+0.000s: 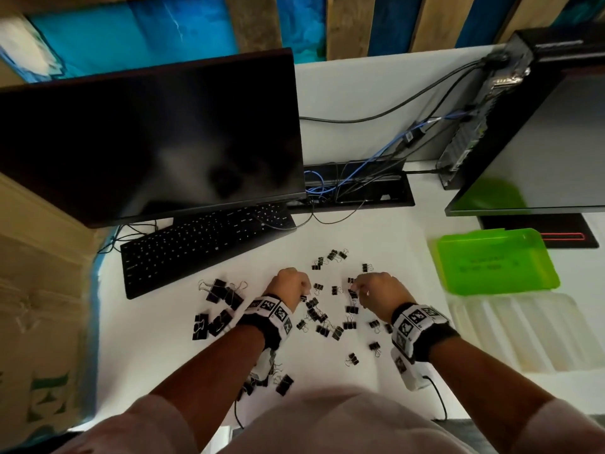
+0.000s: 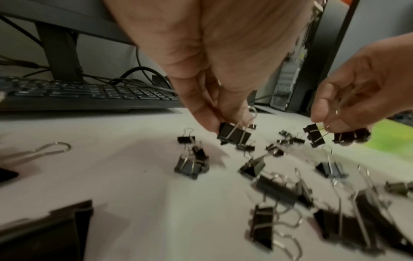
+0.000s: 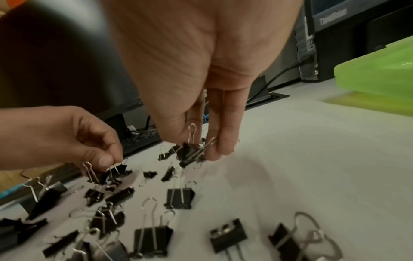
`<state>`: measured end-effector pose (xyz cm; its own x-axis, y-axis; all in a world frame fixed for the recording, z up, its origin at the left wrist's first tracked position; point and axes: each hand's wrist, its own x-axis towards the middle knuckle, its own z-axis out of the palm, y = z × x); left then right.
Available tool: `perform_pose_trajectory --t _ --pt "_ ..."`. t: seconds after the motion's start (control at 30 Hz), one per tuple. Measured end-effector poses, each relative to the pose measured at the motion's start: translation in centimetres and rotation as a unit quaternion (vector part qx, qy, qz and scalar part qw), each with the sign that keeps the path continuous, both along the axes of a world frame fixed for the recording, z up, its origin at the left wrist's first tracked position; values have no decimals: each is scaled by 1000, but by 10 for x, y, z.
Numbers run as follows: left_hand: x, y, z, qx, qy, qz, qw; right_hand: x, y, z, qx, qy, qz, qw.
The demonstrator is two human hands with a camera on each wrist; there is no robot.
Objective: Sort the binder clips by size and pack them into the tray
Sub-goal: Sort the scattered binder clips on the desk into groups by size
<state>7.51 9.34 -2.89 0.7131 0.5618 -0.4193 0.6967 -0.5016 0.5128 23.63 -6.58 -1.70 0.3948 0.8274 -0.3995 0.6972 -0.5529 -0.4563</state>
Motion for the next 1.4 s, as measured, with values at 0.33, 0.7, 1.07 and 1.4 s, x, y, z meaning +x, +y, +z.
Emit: perform_pose_trajectory --t 0.33,0.7,1.07,1.4 --pt "-63 -27 50 -77 -95 63 991 -61 11 22 88 99 145 980" --pt "-158 -61 28 -113 -14 105 988 -132 23 -5 -14 139 303 943" --pt "-193 -91 5 -72 -86 100 989 -125 40 -8 44 108 271 956" --pt "-223 -62 12 -33 -171 255 951 -84 56 -12 100 -41 130 986"
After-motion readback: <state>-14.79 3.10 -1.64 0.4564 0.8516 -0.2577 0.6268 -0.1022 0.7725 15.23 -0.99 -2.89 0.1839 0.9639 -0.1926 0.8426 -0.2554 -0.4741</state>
